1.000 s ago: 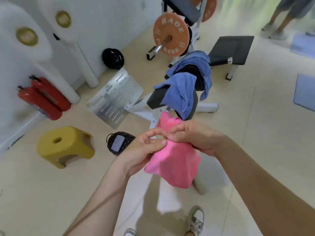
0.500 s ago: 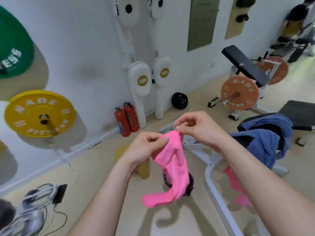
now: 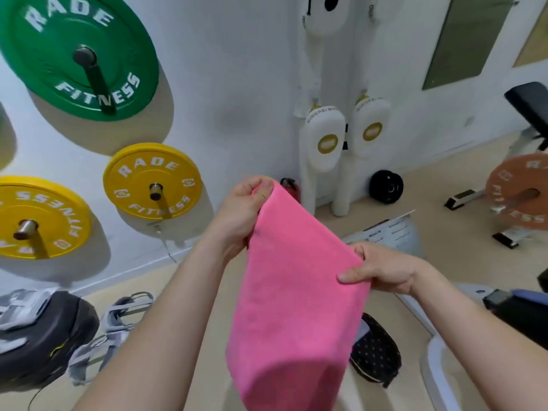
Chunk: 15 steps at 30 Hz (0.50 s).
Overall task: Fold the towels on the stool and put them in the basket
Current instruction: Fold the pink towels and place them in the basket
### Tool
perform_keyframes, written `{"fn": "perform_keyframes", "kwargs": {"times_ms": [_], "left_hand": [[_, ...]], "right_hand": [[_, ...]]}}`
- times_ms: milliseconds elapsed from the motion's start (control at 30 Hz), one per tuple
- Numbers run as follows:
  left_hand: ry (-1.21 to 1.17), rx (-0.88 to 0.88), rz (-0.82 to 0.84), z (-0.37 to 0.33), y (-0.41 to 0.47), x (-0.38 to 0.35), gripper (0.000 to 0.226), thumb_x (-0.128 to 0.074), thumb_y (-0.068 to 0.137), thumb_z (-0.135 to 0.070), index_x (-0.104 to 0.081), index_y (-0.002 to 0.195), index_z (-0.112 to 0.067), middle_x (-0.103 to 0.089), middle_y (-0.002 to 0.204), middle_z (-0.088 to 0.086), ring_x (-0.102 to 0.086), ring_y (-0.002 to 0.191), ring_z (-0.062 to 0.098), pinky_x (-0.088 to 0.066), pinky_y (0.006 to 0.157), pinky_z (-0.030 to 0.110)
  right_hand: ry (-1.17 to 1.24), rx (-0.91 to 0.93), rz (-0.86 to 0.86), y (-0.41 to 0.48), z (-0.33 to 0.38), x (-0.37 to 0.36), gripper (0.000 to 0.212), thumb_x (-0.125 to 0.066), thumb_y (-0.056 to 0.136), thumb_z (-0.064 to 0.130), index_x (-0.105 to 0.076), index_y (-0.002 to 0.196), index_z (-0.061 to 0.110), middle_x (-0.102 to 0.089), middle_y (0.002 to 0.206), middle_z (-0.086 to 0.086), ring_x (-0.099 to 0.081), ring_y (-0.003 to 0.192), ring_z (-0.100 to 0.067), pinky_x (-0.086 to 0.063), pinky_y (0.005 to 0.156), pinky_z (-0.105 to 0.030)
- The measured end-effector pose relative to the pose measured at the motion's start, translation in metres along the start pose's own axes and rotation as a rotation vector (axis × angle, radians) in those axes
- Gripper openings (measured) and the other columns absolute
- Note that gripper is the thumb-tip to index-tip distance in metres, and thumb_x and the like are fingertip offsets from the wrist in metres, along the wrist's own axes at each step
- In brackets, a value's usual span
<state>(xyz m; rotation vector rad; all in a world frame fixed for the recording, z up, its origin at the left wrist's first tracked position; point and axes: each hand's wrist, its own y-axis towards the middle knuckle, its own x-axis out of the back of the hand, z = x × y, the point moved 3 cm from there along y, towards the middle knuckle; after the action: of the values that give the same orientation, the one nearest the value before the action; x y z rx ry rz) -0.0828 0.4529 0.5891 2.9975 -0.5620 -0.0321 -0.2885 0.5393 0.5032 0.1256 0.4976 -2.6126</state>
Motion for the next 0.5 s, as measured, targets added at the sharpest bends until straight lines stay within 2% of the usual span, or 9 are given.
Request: {"fn": "perform_keyframes", "kwargs": {"times_ms": [67,133,200,267,367,433,500], "left_hand": [[0.096,0.012,-0.078,0.012,0.038,0.026,0.034,-0.047,0.1,-0.016,-0.064,0.069,-0.019,-0.053,0.068,0.002,-0.045,0.06,0.01,-0.036,0.054,0.026],[0.28,0.027,-0.14,0.032,0.077,0.052,0.026,-0.045,0.1,-0.015,-0.06,0.078,-0.01,-0.044,0.069,0.006,-0.039,0.061,0.013,-0.03,0.05,0.026],[0.417,0.062,-0.206,0.056,0.111,0.08,0.025,-0.044,0.099,-0.013,-0.058,0.085,0.003,-0.045,0.072,0.009,-0.039,0.062,0.017,-0.031,0.046,0.025],[0.52,0.103,-0.246,0.078,0.138,0.104,0.025,-0.045,0.098,-0.011,-0.061,0.087,0.005,-0.05,0.074,0.011,-0.044,0.064,0.019,-0.035,0.046,0.023],[0.728,0.154,-0.254,0.114,0.171,0.132,0.026,-0.048,0.096,-0.007,-0.059,0.073,-0.008,-0.05,0.067,0.006,-0.044,0.062,0.017,-0.031,0.05,0.016],[0.84,0.191,-0.247,0.136,0.196,0.147,0.027,-0.052,0.095,-0.009,-0.058,0.069,-0.013,-0.05,0.065,0.004,-0.046,0.066,0.019,-0.028,0.049,0.015],[0.929,0.247,-0.274,0.155,0.224,0.162,0.017,-0.059,0.092,-0.017,-0.066,0.077,-0.016,-0.055,0.068,0.001,-0.052,0.074,0.021,-0.033,0.053,0.02]], "right_hand": [[0.062,-0.042,-0.033,0.023,-0.008,0.034,0.052,-0.092,0.053,0.024,-0.074,0.098,0.006,-0.073,0.101,-0.012,-0.07,0.087,-0.021,-0.057,0.081,-0.032],[0.111,-0.09,-0.076,0.044,-0.015,0.068,0.057,-0.092,0.055,0.025,-0.072,0.104,0.004,-0.07,0.106,-0.016,-0.069,0.089,-0.025,-0.056,0.087,-0.038],[0.135,-0.138,-0.14,0.063,-0.021,0.102,0.063,-0.093,0.052,0.024,-0.07,0.105,0.0,-0.07,0.104,-0.018,-0.07,0.086,-0.024,-0.058,0.081,-0.035],[0.113,-0.214,-0.224,0.081,-0.026,0.136,0.063,-0.092,0.052,0.02,-0.068,0.106,-0.002,-0.07,0.104,-0.021,-0.07,0.086,-0.027,-0.058,0.077,-0.033],[-0.102,-0.348,-0.339,0.11,-0.031,0.177,0.044,-0.084,0.065,0.008,-0.068,0.105,-0.002,-0.07,0.103,-0.023,-0.067,0.088,-0.03,-0.058,0.076,-0.034],[-0.37,-0.407,-0.444,0.134,-0.027,0.201,0.021,-0.079,0.071,0.002,-0.069,0.089,0.005,-0.069,0.083,-0.013,-0.063,0.07,-0.02,-0.052,0.061,-0.025],[-0.607,-0.44,-0.567,0.162,-0.021,0.225,0.018,-0.078,0.069,0.003,-0.064,0.075,0.014,-0.06,0.07,-0.004,-0.052,0.062,-0.016,-0.039,0.055,-0.025]]}}
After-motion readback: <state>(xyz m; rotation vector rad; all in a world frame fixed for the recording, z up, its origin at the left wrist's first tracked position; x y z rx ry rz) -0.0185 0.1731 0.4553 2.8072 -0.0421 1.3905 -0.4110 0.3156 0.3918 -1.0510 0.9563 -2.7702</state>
